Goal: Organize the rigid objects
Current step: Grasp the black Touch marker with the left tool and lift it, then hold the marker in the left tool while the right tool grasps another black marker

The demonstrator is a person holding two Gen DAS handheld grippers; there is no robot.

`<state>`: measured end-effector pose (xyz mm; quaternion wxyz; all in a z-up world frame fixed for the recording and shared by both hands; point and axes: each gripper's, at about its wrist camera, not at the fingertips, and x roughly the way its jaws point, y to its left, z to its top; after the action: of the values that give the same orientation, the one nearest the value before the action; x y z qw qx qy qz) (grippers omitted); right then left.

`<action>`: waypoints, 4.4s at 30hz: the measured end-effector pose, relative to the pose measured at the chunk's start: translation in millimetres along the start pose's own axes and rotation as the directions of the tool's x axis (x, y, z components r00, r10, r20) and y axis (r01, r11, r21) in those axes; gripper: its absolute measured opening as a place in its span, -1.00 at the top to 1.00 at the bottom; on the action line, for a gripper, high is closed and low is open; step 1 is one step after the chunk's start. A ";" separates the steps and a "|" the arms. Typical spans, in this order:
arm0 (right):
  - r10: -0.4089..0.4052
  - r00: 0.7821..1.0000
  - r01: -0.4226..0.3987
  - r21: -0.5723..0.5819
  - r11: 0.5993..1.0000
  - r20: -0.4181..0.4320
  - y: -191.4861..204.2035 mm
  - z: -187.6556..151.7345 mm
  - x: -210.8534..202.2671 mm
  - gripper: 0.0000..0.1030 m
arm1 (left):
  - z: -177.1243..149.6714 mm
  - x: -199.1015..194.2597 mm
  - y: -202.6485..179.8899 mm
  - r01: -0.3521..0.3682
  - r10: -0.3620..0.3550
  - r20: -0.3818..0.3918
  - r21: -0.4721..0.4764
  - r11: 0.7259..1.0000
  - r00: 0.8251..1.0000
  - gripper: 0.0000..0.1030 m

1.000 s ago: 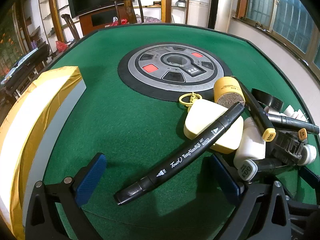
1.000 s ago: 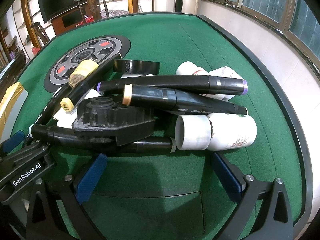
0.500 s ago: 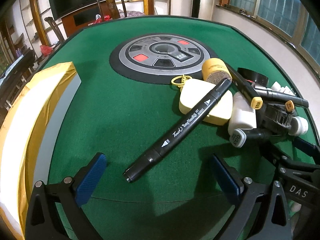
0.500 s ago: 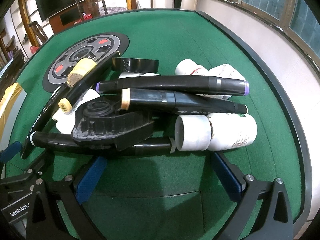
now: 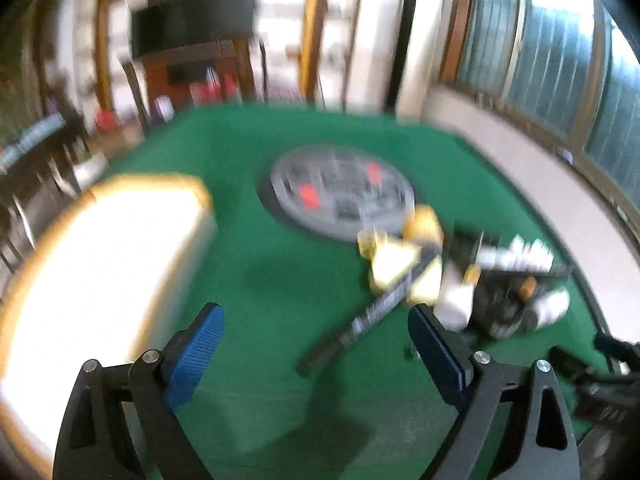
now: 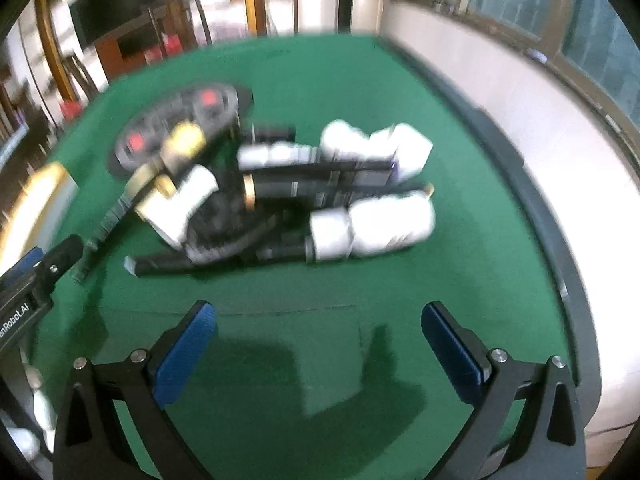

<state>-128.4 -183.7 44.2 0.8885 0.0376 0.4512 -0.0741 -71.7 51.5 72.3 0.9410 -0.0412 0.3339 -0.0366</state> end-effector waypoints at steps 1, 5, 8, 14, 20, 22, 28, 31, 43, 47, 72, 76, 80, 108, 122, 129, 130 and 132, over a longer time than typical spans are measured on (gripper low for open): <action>0.003 0.996 -0.004 0.012 1.000 0.086 -4.9 3.2 -21.9 -0.99 | 6.8 -27.0 2.4 -0.020 0.020 0.102 0.006 1.000 0.995 -0.85; 0.019 0.878 -0.077 0.100 0.992 0.479 -27.9 1.7 -105.2 -1.00 | 16.7 -101.3 17.2 -0.072 0.065 0.440 0.001 0.997 0.896 -0.99; 0.251 0.849 -0.345 0.129 0.930 0.465 -53.1 9.7 -98.7 -1.00 | 19.6 -89.4 23.4 -0.083 0.057 0.357 0.059 0.995 0.932 -1.00; 0.084 0.974 -0.134 0.235 0.963 0.209 -58.5 12.2 -18.8 -1.00 | 2.2 -28.5 32.0 0.004 -0.009 0.050 0.100 0.995 0.999 -0.99; 0.014 0.965 -0.074 0.222 0.972 0.261 -61.7 12.8 -0.2 -1.00 | -9.5 16.5 -3.4 0.074 -0.048 -0.147 0.177 0.981 0.988 -0.99; 0.008 0.959 -0.067 0.202 0.977 0.282 -55.8 17.1 12.1 -1.00 | -12.6 29.4 -16.0 0.076 -0.036 -0.179 0.218 0.973 0.983 -0.99; 0.047 0.947 -0.114 0.195 0.974 0.318 -51.6 20.7 26.5 -1.00 | -12.3 59.9 -41.6 0.077 -0.008 -0.217 0.309 0.948 0.976 -0.99; 0.061 0.941 -0.131 0.192 0.973 0.333 -51.4 17.9 23.3 -1.00 | -11.3 74.2 -43.8 0.071 0.001 -0.225 0.312 0.947 0.974 -0.98; 0.083 0.939 -0.167 0.233 0.958 0.333 -58.3 16.7 24.4 -1.00 | -8.2 86.1 -56.7 0.056 0.023 -0.222 0.344 0.937 0.975 -0.40; 0.081 0.942 -0.163 0.233 0.959 0.326 -57.2 17.2 26.0 -1.00 | -8.5 90.5 -58.4 0.018 0.063 -0.214 0.356 0.934 0.975 -0.26; 0.202 0.959 -0.229 0.120 0.966 0.201 -25.3 65.8 9.7 -1.00 | -8.3 -13.4 26.6 0.324 -0.315 -0.180 0.025 0.946 0.932 0.69; 0.289 0.954 -0.295 0.072 0.953 0.085 5.9 95.5 24.0 -1.00 | -11.5 -26.8 37.1 0.334 -0.327 -0.158 0.020 0.942 0.932 0.69; 0.313 0.950 -0.313 0.003 0.950 0.013 39.6 104.4 37.6 -0.62 | -12.1 -33.9 50.9 0.329 -0.324 -0.142 0.014 0.944 0.935 0.69; 0.442 0.891 -0.426 0.146 0.893 -0.105 52.6 113.7 75.2 0.77 | -11.0 -32.0 114.2 0.311 -0.329 -0.138 -0.135 0.941 0.934 0.68; 0.395 0.896 -0.398 0.027 0.917 -0.201 99.5 98.9 72.2 0.60 | -17.5 -37.0 150.7 0.266 -0.299 -0.137 -0.216 0.940 0.944 0.68; 0.427 0.891 -0.418 0.086 0.904 -0.155 105.1 92.2 72.6 0.51 | -18.5 -38.8 149.2 0.286 -0.314 -0.128 -0.197 0.938 0.941 0.68; 0.420 0.895 -0.418 0.050 0.907 -0.148 111.7 94.0 69.7 0.42 | -18.9 -39.0 148.7 0.292 -0.319 -0.128 -0.195 0.936 0.939 0.68; 0.394 0.909 -0.405 -0.071 0.911 -0.135 130.6 97.4 63.4 -0.12 | -20.3 -38.4 148.9 0.303 -0.331 -0.130 -0.195 0.933 0.935 0.68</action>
<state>7.6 -74.1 50.5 0.8575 0.0903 0.4886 0.1337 -108.1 202.1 65.4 0.8856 -0.1728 0.3993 -0.1626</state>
